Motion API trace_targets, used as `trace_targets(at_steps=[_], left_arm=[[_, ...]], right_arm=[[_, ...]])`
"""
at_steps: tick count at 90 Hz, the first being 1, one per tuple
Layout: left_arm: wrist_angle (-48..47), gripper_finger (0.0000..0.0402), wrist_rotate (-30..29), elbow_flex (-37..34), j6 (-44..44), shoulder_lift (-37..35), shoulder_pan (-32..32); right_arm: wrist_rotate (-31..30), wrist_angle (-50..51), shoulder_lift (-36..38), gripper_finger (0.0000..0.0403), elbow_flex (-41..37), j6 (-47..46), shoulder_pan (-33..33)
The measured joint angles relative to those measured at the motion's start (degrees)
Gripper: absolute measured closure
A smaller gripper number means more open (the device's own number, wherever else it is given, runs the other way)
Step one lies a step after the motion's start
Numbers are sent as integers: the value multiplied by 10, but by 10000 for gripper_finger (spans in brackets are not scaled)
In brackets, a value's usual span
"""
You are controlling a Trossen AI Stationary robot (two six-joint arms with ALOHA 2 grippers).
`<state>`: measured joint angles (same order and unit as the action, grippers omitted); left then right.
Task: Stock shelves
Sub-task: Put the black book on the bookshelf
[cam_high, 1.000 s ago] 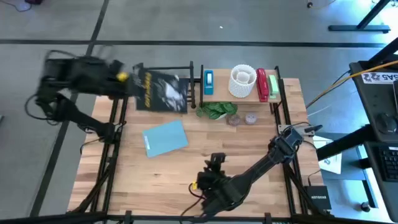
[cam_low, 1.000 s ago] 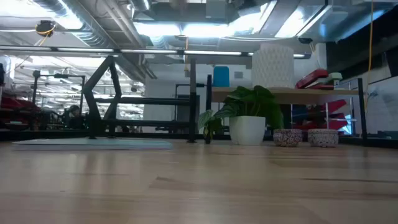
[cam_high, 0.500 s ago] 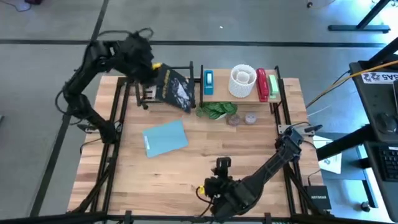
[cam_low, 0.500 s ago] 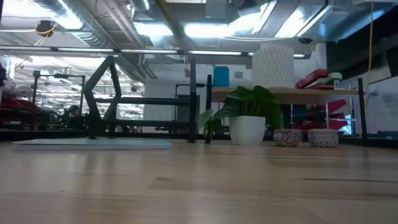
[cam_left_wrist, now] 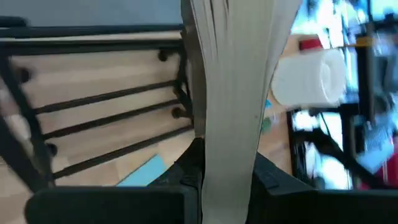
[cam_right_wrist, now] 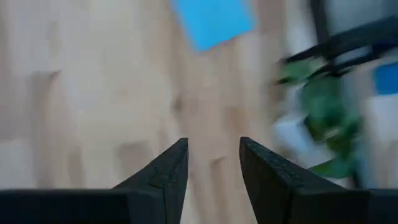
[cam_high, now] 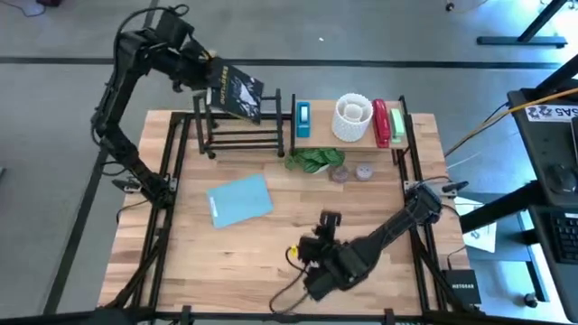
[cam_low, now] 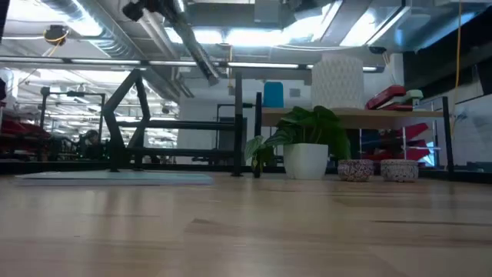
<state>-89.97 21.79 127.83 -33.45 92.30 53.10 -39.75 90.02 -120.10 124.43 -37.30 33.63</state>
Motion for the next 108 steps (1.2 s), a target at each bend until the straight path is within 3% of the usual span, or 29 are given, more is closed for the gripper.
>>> trace_targets(at_steps=[16, 24, 34, 41, 62, 86, 108], left_arm=[[-1, 368, 35, 0, 44, 0, -7], [0, 368, 35, 0, 60, -4, -7], [0, 368, 35, 0, 76, -10, -14], [0, 368, 35, 0, 87, -15, -25], [0, 368, 2, 0, 111, -49, -81], [-1, 368, -55, 0, 109, -86, -261], [-1, 368, -202, 0, 36, -83, -444]], right_arm=[[-222, -48, 54, 275, 59, 55, -65], [-242, -145, 67, 259, 74, 137, -117], [-93, -285, 69, 215, 86, 285, -186], [28, -347, 68, 176, 99, 327, -234], [238, -371, 98, 92, 103, 417, -345], [544, -348, 124, 108, 105, 417, -477], [797, -330, 100, 133, 105, 437, -524]])
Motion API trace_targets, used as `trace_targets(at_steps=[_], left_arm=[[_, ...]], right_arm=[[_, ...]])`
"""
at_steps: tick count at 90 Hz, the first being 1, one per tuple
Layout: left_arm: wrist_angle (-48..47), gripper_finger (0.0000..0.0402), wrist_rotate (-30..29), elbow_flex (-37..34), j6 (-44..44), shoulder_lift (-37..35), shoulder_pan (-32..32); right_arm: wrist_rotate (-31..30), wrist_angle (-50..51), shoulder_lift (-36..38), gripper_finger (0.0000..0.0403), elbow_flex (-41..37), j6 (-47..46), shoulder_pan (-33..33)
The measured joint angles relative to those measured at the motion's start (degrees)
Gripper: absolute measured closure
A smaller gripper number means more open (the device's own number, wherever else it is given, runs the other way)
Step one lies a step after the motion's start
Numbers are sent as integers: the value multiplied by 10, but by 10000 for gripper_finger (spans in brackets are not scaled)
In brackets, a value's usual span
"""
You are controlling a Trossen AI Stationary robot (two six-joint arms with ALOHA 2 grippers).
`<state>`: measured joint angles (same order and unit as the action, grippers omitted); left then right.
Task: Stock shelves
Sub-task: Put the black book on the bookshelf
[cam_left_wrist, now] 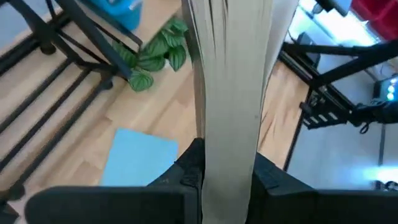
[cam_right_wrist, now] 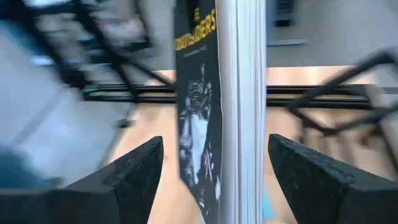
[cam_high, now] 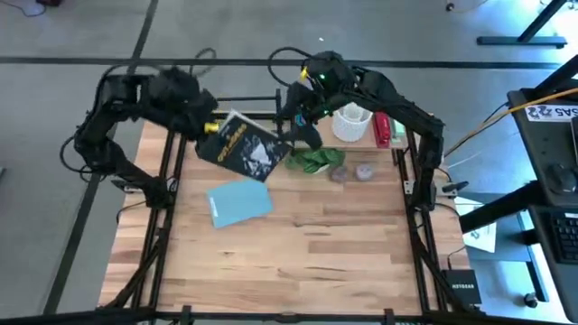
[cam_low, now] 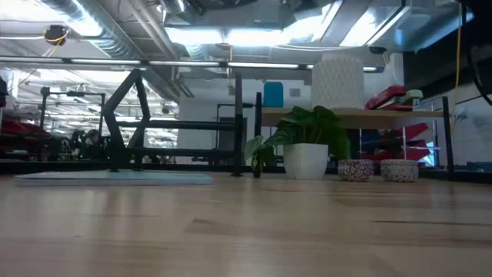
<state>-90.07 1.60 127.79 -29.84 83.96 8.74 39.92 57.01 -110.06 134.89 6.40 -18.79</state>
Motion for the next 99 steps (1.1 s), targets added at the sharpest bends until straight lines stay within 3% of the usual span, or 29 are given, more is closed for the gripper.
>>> trace_targets(at_steps=[13, 31, 58, 67, 78, 99], left_arm=[[0, 368, -61, 0, -26, 15, -51], [0, 368, -65, 0, -24, 48, -74], [-3, 368, -62, -1, -13, 65, -84], [1, 366, -45, -1, -12, 64, -84], [3, 364, -32, -1, -6, 62, -94], [2, 361, -20, -1, 16, 62, -105]], right_arm=[[50, -1, -23, 134, 0, 27, 4], [46, -3, -55, 141, 0, 46, 8], [67, -11, -80, 251, 0, 57, 15], [67, 12, -72, 264, 0, 64, 8], [52, 53, -51, 231, 1, 96, -2], [49, 56, -38, 88, 1, 118, 14]])
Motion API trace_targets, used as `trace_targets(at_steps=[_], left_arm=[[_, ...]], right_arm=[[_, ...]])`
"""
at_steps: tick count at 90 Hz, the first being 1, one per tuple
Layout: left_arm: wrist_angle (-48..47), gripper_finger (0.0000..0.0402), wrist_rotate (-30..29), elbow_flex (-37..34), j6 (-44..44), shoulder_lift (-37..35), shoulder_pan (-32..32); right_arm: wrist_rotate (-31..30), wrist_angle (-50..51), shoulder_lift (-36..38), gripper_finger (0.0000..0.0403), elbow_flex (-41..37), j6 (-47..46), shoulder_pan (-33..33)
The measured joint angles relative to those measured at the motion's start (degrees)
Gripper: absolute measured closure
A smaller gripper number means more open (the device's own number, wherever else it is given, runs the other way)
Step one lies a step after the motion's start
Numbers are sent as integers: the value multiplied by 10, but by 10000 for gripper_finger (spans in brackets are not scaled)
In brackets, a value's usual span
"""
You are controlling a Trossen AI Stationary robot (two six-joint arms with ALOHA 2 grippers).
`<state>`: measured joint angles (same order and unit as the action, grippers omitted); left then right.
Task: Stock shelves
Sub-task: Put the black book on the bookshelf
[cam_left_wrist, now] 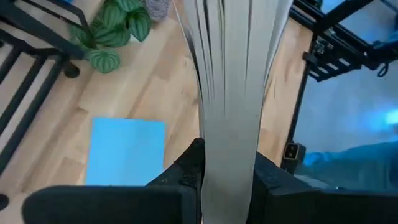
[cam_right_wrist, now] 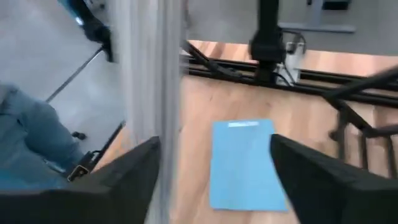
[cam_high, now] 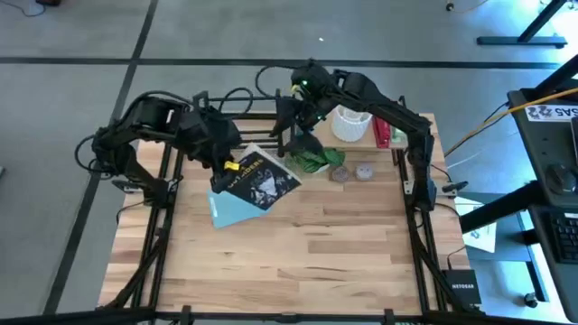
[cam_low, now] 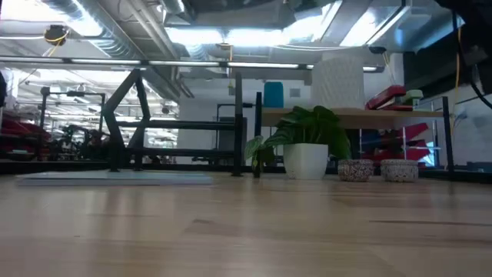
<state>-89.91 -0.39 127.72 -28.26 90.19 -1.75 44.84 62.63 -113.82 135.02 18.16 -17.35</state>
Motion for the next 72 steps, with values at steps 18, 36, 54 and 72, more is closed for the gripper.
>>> trace_targets(at_steps=[18, 36, 54, 72], left_arm=[[0, 360, -9, 0, 2, 0, 0], [0, 360, -16, 0, 2, 0, 0], [-1, 359, -18, -4, 0, 0, -13], [5, 359, -15, -6, -1, -1, -18]], right_arm=[[19, -23, -10, 31, -1, 1, 49], [-75, -42, -29, 83, -1, 4, 79], [-97, -51, -36, 272, -1, 2, 84], [-86, -42, -31, 371, -1, -17, 59]])
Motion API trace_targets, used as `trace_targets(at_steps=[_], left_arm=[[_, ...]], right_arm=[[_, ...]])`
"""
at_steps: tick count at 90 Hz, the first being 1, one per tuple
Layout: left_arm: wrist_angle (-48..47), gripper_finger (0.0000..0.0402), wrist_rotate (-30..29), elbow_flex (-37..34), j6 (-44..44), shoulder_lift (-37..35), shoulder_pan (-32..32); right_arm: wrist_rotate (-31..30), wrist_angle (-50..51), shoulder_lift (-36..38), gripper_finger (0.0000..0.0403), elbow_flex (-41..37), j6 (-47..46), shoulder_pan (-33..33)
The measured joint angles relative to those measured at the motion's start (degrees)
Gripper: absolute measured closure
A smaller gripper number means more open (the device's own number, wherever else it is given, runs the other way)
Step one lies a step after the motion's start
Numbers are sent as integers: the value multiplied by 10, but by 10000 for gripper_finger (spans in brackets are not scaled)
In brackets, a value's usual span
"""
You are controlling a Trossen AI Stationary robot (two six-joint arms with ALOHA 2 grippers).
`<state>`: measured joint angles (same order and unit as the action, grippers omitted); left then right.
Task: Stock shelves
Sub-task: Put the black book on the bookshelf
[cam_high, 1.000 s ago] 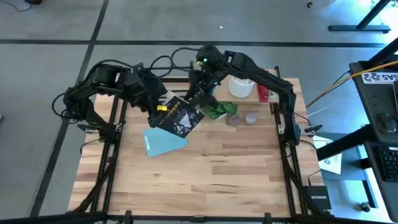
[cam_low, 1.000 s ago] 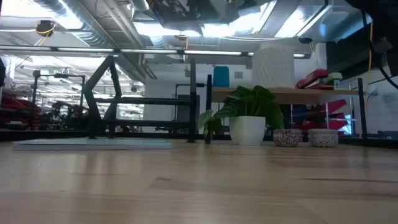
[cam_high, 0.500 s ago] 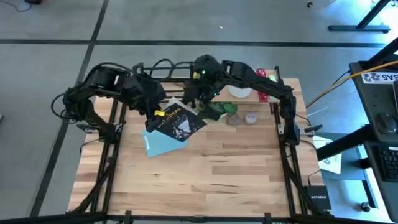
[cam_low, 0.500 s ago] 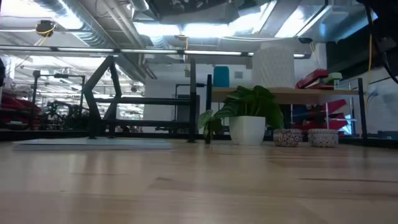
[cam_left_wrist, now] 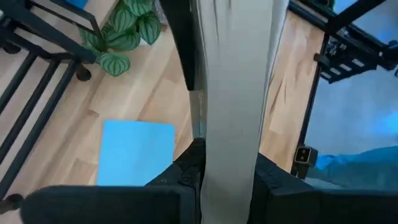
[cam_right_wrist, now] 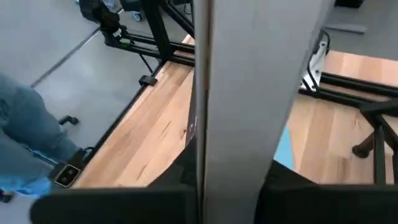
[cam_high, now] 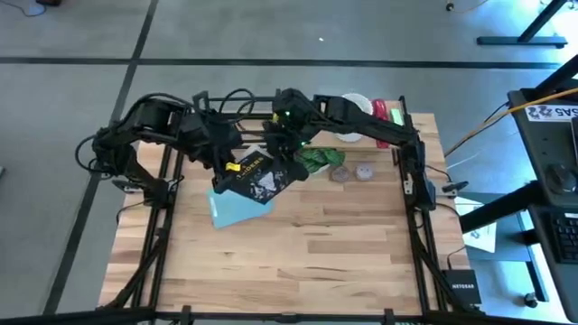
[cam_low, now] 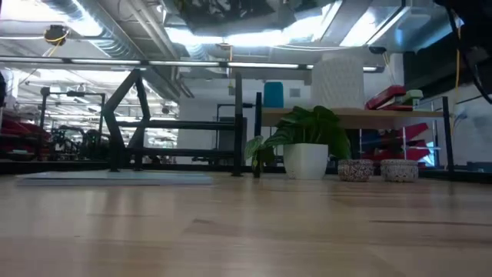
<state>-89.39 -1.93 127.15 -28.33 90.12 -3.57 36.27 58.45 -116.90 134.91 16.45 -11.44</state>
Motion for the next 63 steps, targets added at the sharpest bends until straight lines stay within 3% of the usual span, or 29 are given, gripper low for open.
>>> trace_targets(at_steps=[23, 63], left_arm=[[8, 359, 0, -1, -17, -20, 0], [23, 359, -36, -2, -23, -35, 7]], right_arm=[[44, 4, 2, 371, 1, -7, -31], [44, -6, 23, 371, 1, 1, -65]])
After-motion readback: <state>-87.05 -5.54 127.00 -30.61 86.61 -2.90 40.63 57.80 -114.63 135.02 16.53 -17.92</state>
